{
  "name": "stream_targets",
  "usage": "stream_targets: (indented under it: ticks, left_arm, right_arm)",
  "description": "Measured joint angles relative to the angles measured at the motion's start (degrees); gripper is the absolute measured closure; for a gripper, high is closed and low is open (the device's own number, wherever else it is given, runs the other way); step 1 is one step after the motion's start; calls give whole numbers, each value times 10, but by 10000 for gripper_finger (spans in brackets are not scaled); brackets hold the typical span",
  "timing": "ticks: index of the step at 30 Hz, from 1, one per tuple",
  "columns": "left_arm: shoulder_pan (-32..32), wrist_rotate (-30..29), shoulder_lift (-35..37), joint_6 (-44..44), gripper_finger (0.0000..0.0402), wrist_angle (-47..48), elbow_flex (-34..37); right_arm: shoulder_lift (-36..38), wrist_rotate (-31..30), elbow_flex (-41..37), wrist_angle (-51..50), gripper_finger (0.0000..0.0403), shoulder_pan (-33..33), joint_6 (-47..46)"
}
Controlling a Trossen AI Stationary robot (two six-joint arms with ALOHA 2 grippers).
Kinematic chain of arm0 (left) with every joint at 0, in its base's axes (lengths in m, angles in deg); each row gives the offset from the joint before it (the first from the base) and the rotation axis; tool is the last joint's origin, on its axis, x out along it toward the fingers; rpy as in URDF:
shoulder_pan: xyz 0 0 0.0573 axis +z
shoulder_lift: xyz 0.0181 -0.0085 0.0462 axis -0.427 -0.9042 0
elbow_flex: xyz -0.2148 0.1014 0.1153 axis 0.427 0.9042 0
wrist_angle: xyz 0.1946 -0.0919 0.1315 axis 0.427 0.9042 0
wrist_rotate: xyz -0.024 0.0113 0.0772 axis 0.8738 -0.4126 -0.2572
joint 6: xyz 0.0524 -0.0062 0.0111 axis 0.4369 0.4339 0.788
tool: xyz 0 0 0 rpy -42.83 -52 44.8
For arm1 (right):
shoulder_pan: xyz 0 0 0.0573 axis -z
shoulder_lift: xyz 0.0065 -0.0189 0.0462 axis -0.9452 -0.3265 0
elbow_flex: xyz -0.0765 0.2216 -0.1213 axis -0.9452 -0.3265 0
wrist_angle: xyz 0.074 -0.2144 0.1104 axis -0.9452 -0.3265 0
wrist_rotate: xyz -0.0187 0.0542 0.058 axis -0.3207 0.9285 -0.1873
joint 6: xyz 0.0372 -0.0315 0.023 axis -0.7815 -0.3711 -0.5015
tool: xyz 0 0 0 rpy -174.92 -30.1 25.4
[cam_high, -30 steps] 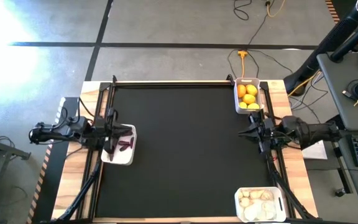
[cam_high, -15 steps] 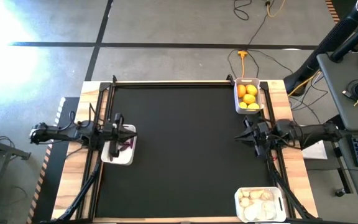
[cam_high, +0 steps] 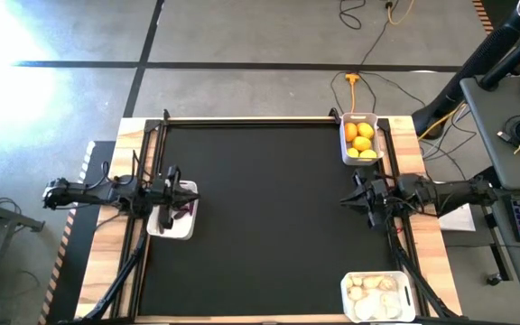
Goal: Sort produce into baskets
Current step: Return to Home Position
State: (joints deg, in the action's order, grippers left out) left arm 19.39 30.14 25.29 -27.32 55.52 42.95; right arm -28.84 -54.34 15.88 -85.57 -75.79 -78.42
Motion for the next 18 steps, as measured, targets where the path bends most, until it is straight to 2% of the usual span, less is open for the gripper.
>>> stream_targets:
  ticks: [8, 14, 18]
  left_arm:
    - [0, 0, -4, -17, 401, 3, -1]
    - [0, 0, -13, -17, 401, 4, -2]
    - [0, 0, -18, -17, 401, 4, -2]
  right_arm:
    - [-21, -1, 0, -13, 376, 0, 21]
    - [-39, -2, 0, -15, 376, 0, -42]
    - [-43, -2, 0, -16, 376, 0, -46]
